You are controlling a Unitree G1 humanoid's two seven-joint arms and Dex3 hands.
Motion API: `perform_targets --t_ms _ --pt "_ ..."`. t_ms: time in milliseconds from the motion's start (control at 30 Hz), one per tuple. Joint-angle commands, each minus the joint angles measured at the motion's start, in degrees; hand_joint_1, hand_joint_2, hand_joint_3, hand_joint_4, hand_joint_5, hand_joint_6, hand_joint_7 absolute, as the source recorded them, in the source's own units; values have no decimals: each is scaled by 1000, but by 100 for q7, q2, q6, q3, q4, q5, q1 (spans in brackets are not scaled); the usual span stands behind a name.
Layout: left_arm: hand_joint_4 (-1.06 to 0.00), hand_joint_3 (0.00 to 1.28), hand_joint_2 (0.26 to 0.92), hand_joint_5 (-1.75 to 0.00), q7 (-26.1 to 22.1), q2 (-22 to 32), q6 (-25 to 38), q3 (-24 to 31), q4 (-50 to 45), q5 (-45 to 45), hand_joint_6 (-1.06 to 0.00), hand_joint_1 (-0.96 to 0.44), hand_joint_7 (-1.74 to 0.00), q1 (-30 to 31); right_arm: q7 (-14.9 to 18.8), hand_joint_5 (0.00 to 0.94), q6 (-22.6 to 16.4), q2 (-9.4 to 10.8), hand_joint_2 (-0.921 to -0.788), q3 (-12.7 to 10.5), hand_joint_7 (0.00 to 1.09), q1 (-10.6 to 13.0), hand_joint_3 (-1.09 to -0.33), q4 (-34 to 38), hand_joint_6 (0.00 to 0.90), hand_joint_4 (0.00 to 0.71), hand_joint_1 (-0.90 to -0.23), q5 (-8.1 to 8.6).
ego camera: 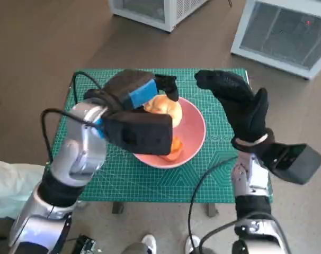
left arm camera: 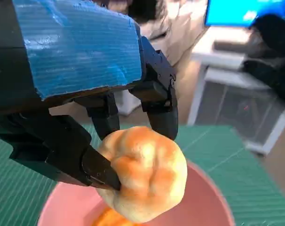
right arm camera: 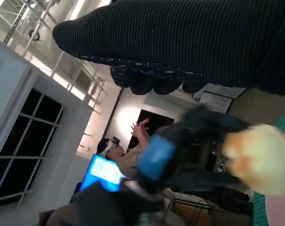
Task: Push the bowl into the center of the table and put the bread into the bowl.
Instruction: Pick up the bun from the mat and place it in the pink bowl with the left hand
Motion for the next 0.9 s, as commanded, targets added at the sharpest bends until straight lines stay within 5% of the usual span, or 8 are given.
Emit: perform_targets --t_ms 33,100,333,900 --pt "-462 101 842 -453 -123 -70 140 4 -65 -8 -445 22 -402 47 -62 3 49 -23 -921 -1 600 148 -711 -18 -1 189 -705 -16" --pt "-311 76 822 -185 -227 -74 237 40 -140 -47 -403 -2 -175 81 -73 3 63 -25 -921 3 600 150 -712 -36 -1 188 -705 -19" --pt "-116 49 801 -16 -410 -47 402 255 -503 -284 -292 -65 -15 269 -97 4 98 -34 -921 16 600 128 -712 -38 -1 192 -709 -31" --pt "0 25 801 1 -369 189 -116 1415 -1152 -1699 -175 -170 0 861 -154 5 138 -55 -921 60 599 66 -717 -72 -1 195 -709 -76"
